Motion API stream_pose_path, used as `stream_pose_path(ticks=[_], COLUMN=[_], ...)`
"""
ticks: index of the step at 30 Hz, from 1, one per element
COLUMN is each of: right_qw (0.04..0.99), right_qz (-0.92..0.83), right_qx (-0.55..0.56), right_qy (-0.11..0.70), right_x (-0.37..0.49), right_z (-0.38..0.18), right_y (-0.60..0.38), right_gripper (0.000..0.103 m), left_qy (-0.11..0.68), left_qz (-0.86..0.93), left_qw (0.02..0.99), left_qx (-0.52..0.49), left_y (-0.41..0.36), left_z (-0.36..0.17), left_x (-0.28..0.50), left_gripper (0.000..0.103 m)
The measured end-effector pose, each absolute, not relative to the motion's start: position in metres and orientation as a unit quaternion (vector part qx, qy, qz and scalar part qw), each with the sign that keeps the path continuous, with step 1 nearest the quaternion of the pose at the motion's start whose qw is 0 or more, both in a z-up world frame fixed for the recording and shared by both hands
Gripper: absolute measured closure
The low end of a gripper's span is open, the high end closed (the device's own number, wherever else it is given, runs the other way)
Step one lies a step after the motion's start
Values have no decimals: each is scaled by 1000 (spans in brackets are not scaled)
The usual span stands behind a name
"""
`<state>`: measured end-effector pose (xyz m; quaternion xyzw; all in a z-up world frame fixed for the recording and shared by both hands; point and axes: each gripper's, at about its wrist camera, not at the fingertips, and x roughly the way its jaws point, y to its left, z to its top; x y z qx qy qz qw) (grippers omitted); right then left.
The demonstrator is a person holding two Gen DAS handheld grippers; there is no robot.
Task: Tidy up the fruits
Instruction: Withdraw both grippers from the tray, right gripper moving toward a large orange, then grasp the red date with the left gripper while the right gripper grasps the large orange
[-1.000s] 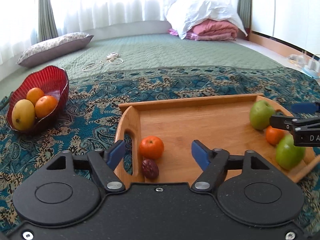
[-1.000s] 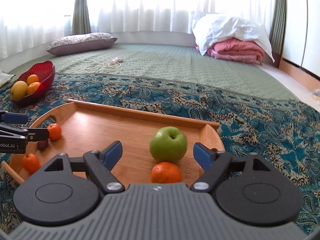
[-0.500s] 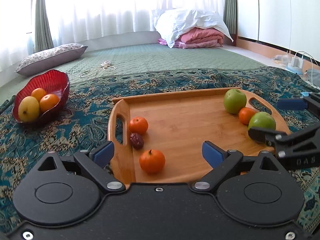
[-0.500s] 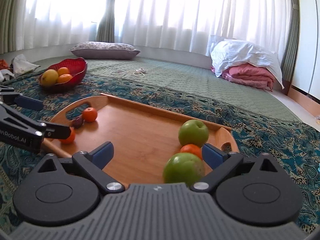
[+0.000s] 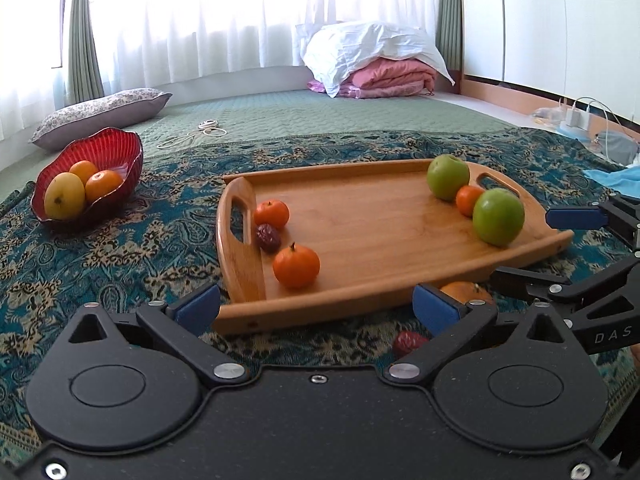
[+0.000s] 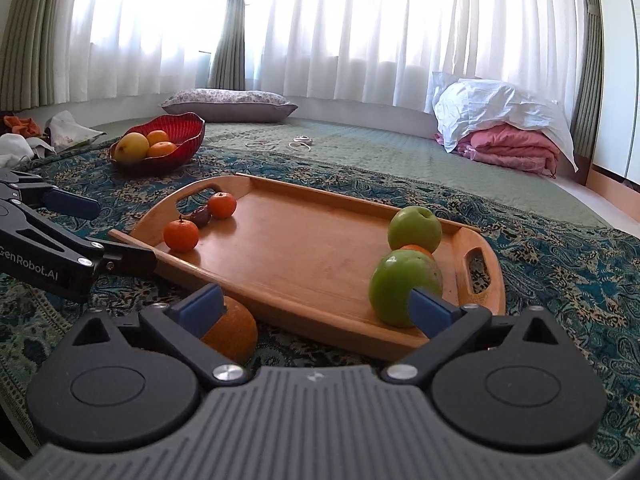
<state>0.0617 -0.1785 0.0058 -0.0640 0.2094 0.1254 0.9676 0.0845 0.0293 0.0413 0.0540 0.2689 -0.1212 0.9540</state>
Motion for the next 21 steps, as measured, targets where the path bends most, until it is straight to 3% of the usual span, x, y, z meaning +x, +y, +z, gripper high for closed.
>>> stream_pose_path(ticks=[17, 19, 21], right_qw=[966, 966, 965], right_qz=[140, 145, 148], right_qx=[-60, -54, -55], right_qy=[207, 209, 211], right_x=[51, 51, 52], right_z=[-15, -16, -17], right_y=[-177, -178, -178], right_gripper=[0, 0, 0], left_qy=[296, 313, 323], left_qz=[-162, -164, -172], left_qw=[940, 935, 931], left_qx=[45, 33, 20], left_y=[27, 28, 30], left_z=[16, 14, 12], left_x=[72, 76, 79], left_gripper=[1, 5, 16])
